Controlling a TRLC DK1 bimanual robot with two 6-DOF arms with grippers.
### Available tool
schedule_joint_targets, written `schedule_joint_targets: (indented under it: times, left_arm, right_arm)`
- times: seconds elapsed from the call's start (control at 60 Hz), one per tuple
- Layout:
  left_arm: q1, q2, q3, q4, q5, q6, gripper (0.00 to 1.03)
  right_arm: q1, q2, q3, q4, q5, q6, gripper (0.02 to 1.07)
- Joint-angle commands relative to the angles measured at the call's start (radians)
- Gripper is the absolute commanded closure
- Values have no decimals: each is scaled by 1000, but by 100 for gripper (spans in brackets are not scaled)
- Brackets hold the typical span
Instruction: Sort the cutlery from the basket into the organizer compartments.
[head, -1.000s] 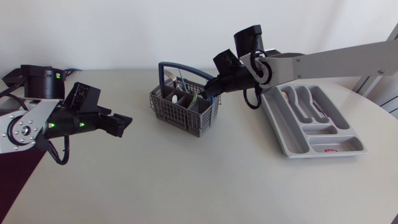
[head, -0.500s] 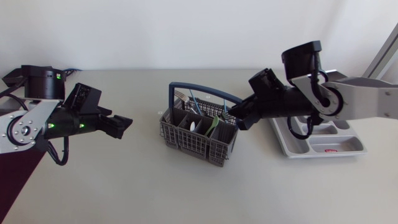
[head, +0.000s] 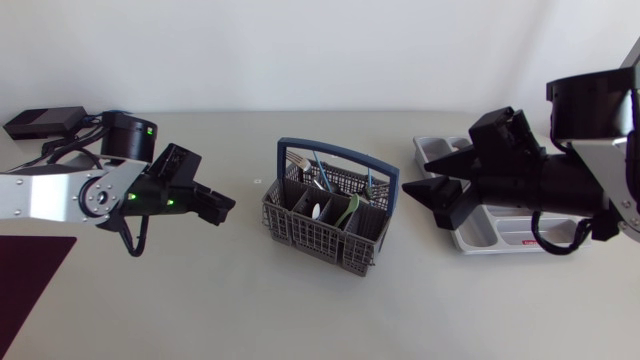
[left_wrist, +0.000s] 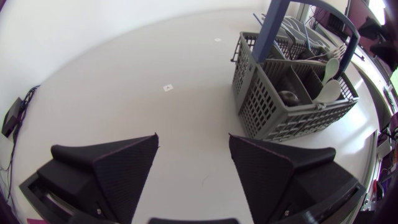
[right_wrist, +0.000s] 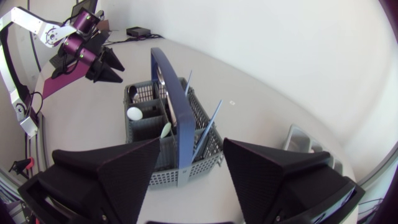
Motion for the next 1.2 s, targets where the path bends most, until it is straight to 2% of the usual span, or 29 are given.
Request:
schedule_joint_targets:
  times: [0.0,0.05,0.083,0.133,0.25,0.667,0.983,1.183]
  left_arm:
    - [-7,65,79,2,34,13,44]
    - [-10,89,108,3,42,4,50]
    - [-16,103,126,3,46,-1,59]
    - [-20,123,149,6,85,-7,69]
    - [-39,160,183,6,134,-15,79]
    - [-125,219,178,-15,141,11,80]
    - [-181,178,143,-61,178,59,80]
    - [-194,112,103,-100,180,76,80]
  right_arm:
    - [-14,-19,-62,-42,9,-12,67]
    - [-22,-24,-80,-45,9,-12,84]
    - [-27,-23,-93,-43,9,-14,94]
    - [-27,-16,-109,-42,9,-15,96]
    - [-20,16,-134,-19,9,-17,99]
    - [72,223,-123,95,48,-14,100]
    - [84,293,-80,167,48,-15,100]
    - [73,362,-2,169,32,-43,100]
